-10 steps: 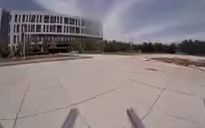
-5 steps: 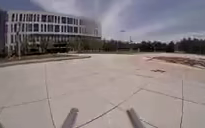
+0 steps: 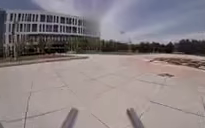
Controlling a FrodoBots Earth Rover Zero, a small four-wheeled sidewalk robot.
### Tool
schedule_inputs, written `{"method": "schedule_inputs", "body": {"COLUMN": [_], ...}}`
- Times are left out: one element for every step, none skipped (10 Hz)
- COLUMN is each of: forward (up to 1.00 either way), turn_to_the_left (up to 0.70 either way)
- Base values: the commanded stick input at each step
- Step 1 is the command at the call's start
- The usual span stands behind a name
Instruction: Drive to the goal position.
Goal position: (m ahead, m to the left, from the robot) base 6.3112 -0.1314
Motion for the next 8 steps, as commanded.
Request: {"method": "schedule_inputs", "body": {"forward": [1.00, 1.00, 1.00, 1.00, 1.00, 1.00, 1.00, 1.00], "turn_to_the_left": [-0.25, 0.00, -0.01, -0.19, -0.37, -0.24, 0.00, -0.01]}}
